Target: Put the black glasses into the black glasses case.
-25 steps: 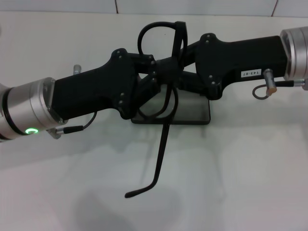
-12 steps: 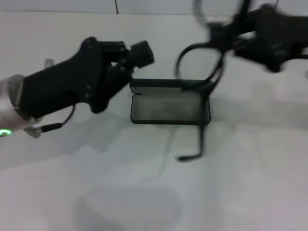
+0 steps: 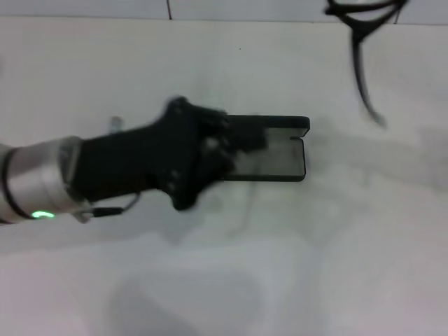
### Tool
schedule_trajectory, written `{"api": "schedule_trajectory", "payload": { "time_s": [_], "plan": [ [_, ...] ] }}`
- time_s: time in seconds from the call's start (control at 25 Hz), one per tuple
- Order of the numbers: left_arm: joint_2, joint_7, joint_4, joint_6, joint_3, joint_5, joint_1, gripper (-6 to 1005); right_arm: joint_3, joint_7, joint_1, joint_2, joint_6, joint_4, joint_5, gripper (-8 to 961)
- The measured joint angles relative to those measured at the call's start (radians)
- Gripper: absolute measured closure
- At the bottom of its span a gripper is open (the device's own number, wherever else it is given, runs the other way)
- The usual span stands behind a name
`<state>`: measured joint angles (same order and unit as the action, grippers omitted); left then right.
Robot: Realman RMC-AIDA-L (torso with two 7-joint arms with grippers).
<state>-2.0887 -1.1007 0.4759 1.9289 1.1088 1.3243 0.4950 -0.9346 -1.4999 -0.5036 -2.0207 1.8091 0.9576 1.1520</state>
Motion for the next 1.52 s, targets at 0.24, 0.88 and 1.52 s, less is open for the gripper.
{"api": "schedule_trajectory", "payload": {
  "time_s": [0.24,0.88,1.52],
  "plan": [
    [-0.003,0.043,-0.016,0.031,0.080,-0.024,0.026,965,-0.155,0.090,-0.077,0.003,-0.170,-0.108,0.027,848],
    [-0.002,0.084,-0.090,0.001,0.069,-0.100,0.012,964,-0.427,0.115,-0.155,-0.001,-0.418,-0.107,0.102,842],
    [0.000,0.056,-0.127,-0.056,0.068,-0.139,0.013,964,-0.474,0.111,-0.159,-0.001,-0.415,-0.105,0.125,834]
  ]
}}
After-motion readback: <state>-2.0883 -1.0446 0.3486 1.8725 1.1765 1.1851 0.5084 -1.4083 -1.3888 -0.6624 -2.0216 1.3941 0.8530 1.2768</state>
